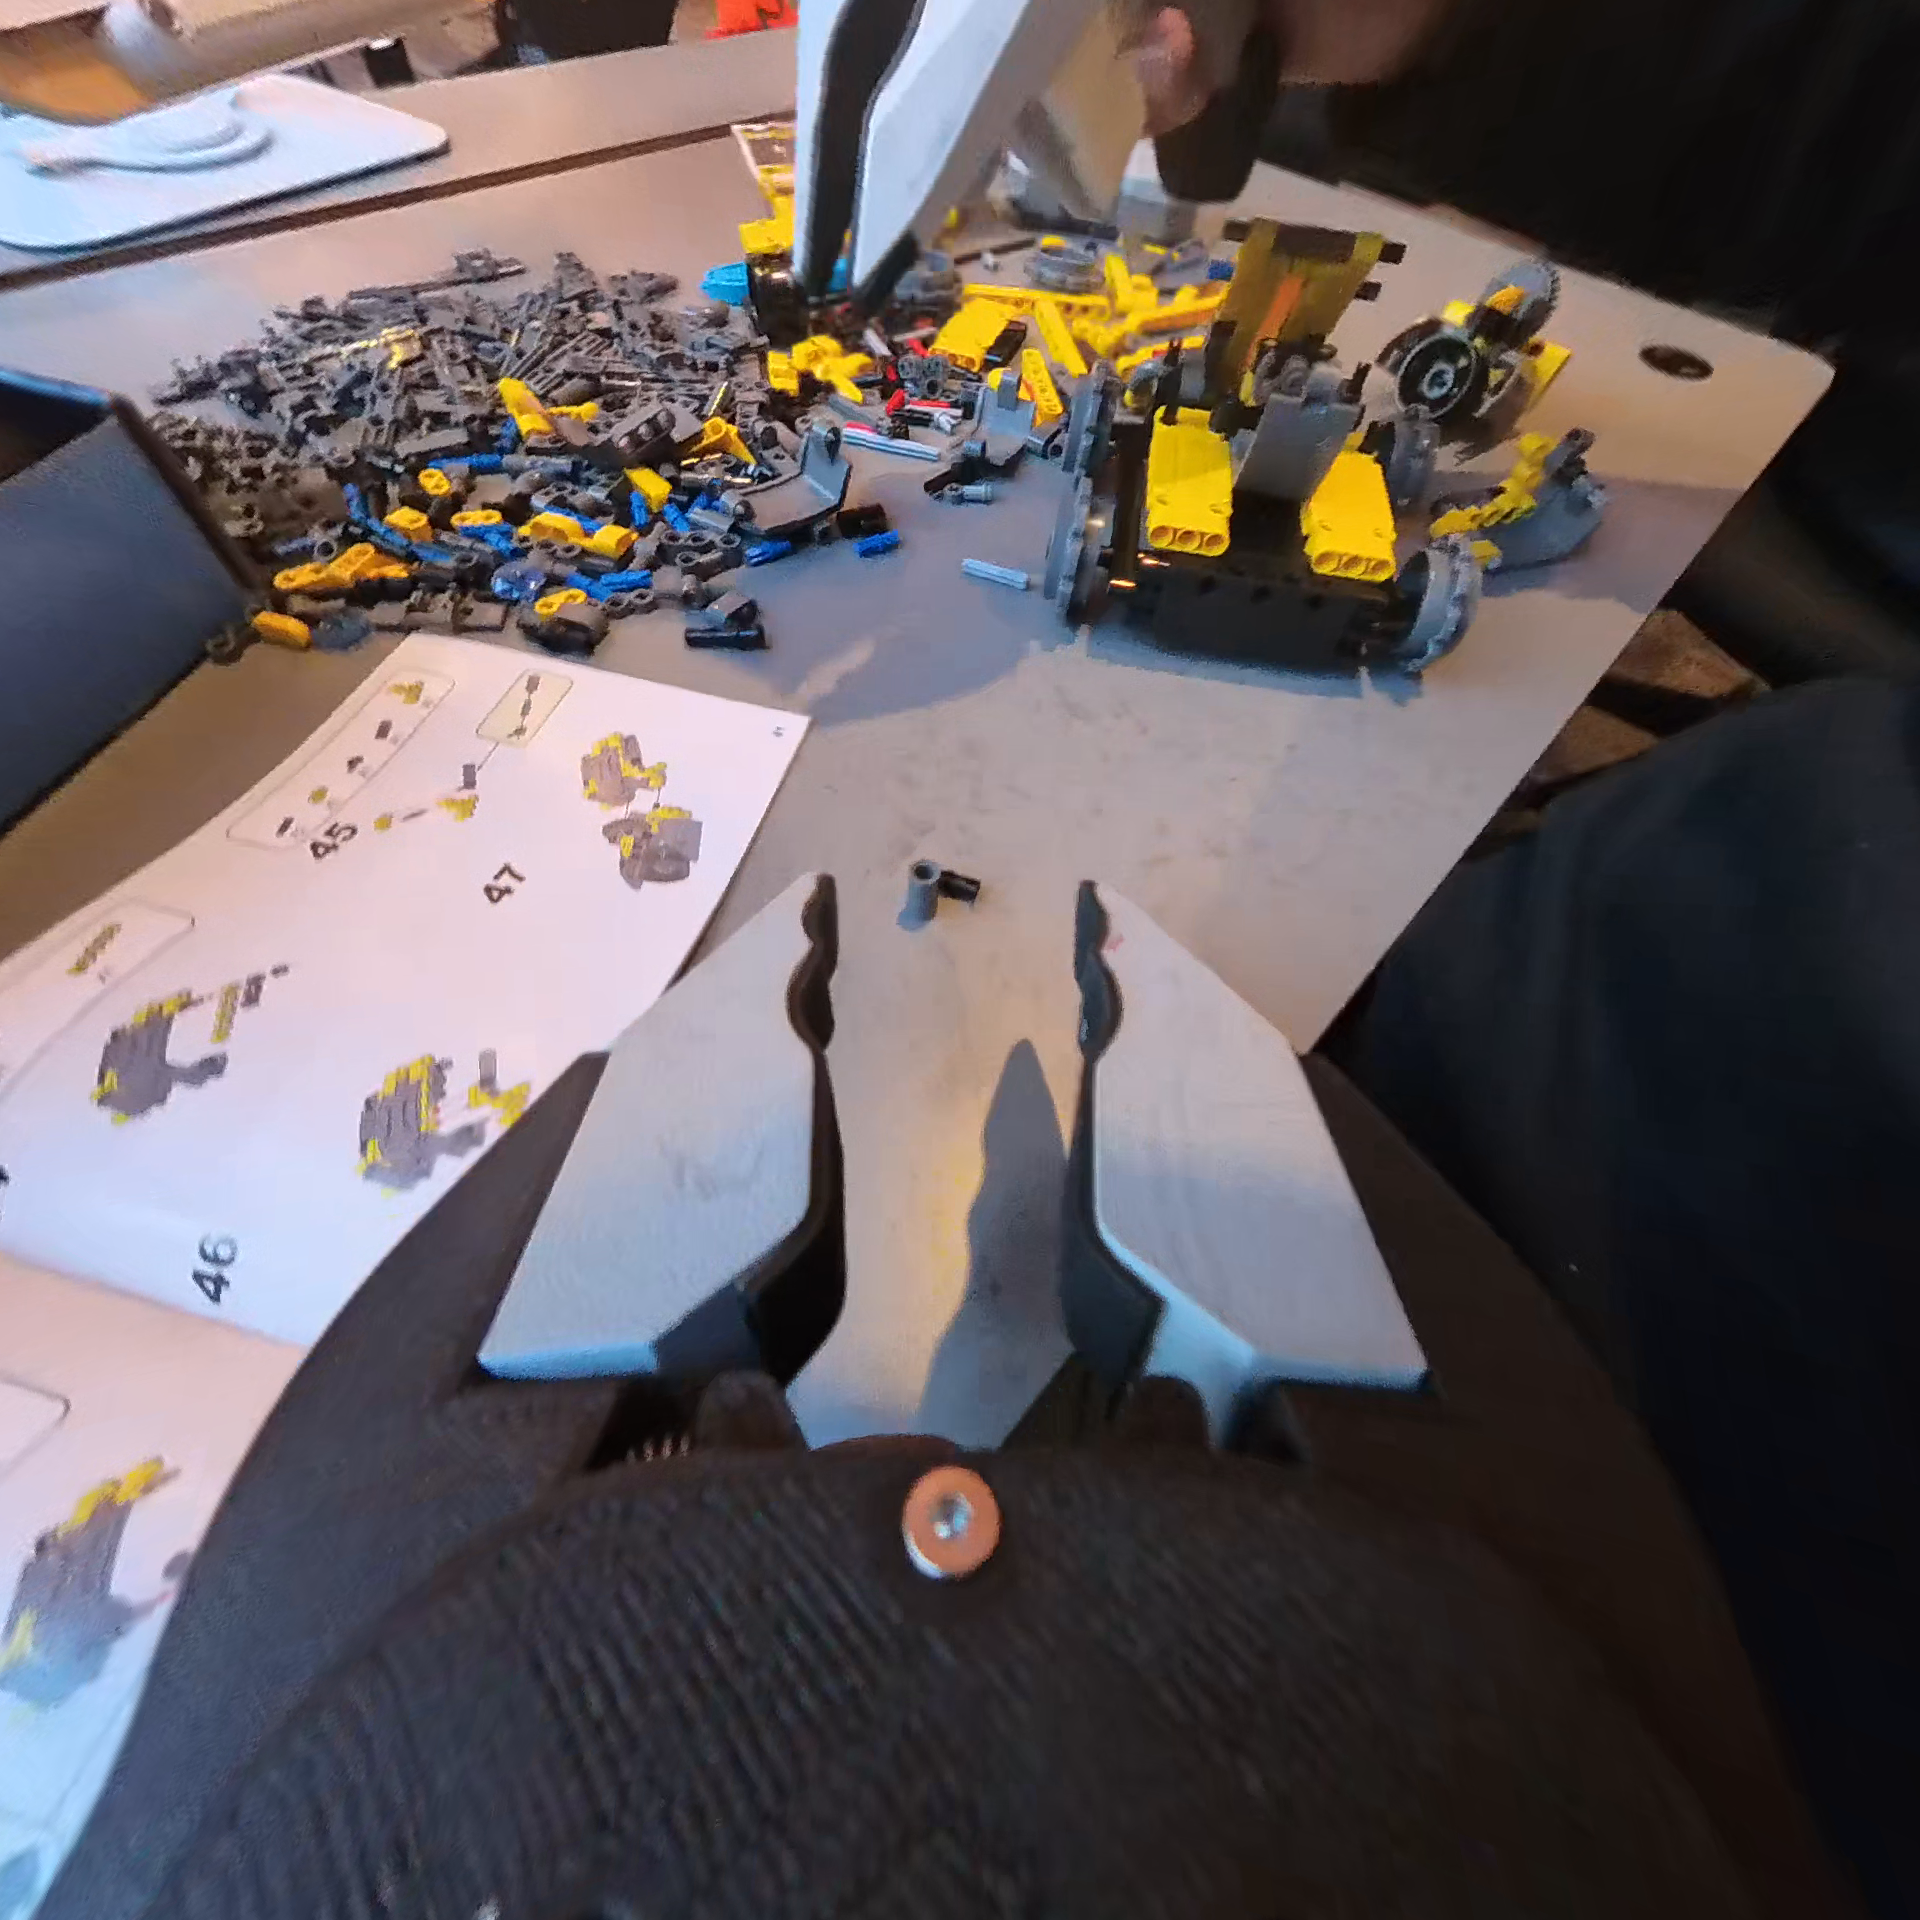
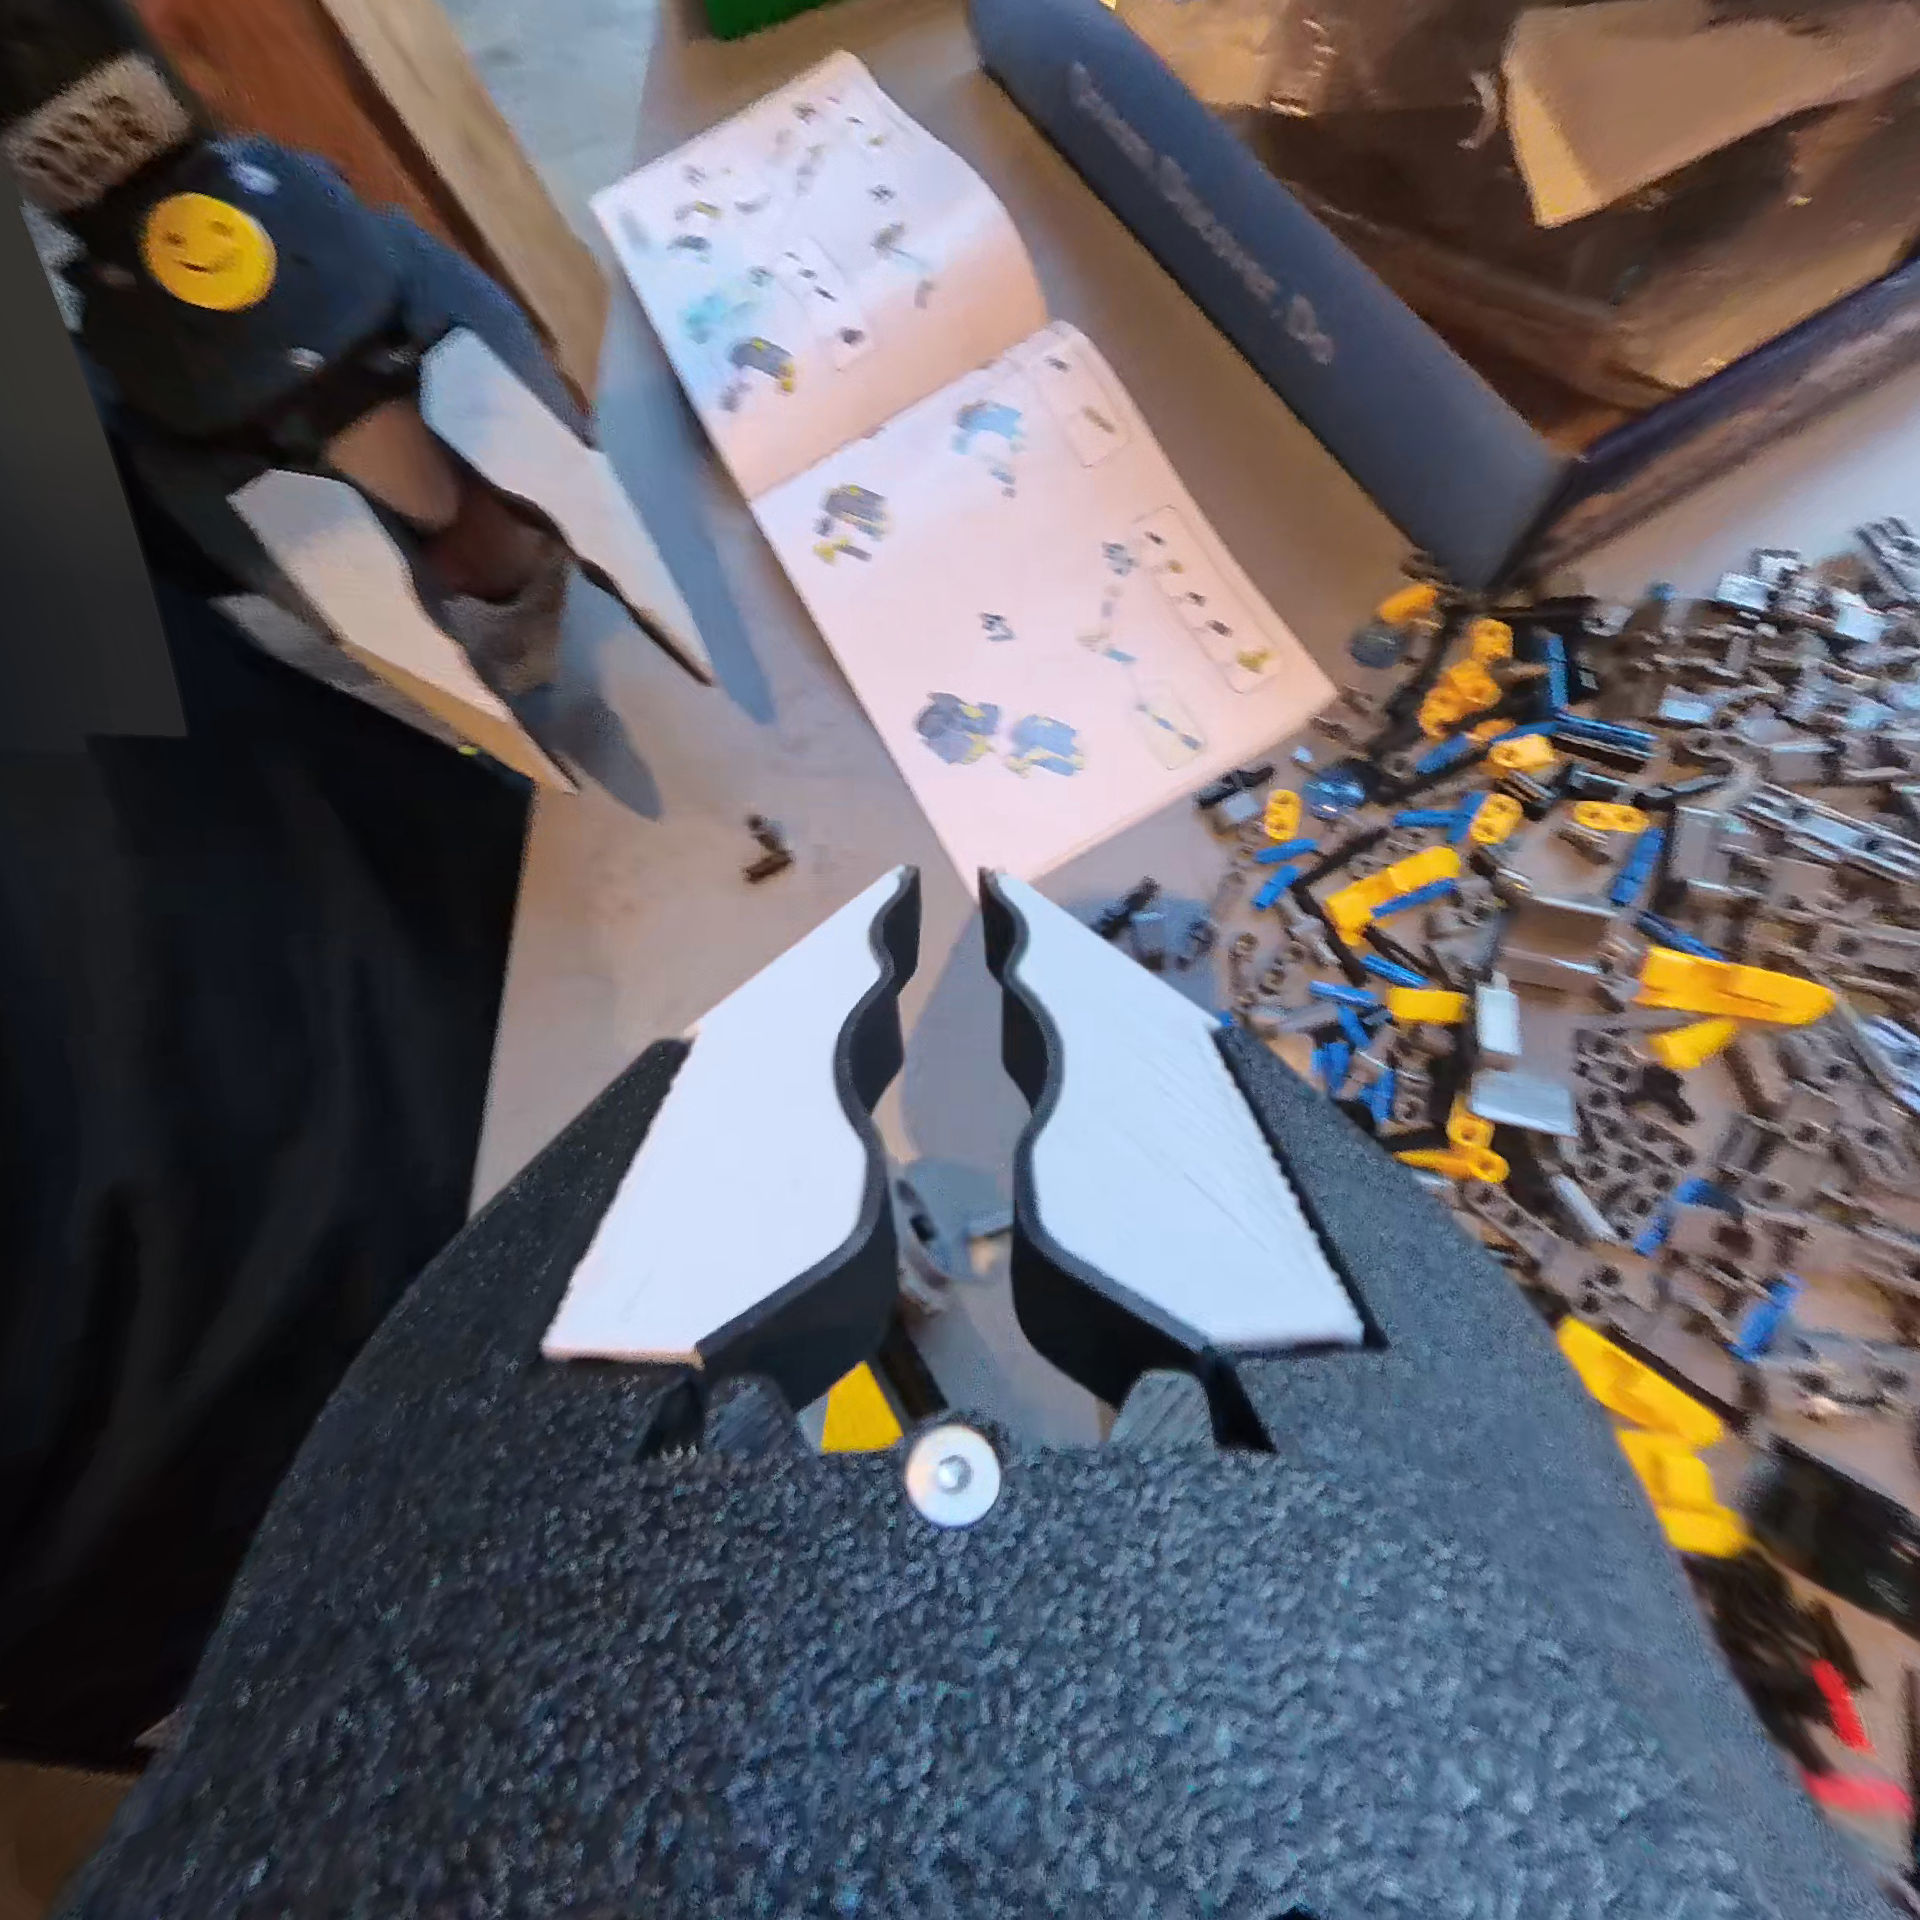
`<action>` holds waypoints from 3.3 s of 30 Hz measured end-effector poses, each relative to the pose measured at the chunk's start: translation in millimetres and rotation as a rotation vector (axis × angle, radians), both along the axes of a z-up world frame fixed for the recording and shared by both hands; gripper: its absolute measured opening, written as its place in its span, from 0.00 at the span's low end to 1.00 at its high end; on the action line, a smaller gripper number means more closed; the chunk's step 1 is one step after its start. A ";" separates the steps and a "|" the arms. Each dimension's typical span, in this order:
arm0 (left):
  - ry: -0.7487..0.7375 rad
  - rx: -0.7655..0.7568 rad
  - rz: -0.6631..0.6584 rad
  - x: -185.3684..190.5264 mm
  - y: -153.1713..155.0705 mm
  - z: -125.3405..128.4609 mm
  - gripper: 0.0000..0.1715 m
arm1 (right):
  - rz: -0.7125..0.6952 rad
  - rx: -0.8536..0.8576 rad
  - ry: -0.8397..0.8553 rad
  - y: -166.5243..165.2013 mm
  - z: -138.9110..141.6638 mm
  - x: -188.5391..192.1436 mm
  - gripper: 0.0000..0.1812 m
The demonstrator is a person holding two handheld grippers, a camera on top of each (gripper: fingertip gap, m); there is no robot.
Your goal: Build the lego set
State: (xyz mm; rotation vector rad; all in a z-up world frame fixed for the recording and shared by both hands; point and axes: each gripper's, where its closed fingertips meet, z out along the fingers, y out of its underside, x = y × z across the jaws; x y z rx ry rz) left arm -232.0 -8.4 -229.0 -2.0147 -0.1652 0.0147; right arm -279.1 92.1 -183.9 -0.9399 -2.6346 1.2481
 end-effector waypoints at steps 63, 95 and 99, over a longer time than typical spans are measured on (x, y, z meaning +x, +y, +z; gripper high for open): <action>-0.050 0.074 -0.049 3.1 -9.7 -18.9 0.22 | 0.050 0.679 -0.237 116.9 -88.0 14.5 0.04; -0.072 0.087 -0.050 2.5 -10.0 -17.6 0.22 | 0.065 0.678 -0.251 114.1 -91.3 3.2 0.03; -0.073 0.087 -0.049 2.5 -9.8 -17.6 0.22 | 0.104 0.537 -0.216 74.1 -67.2 7.9 0.03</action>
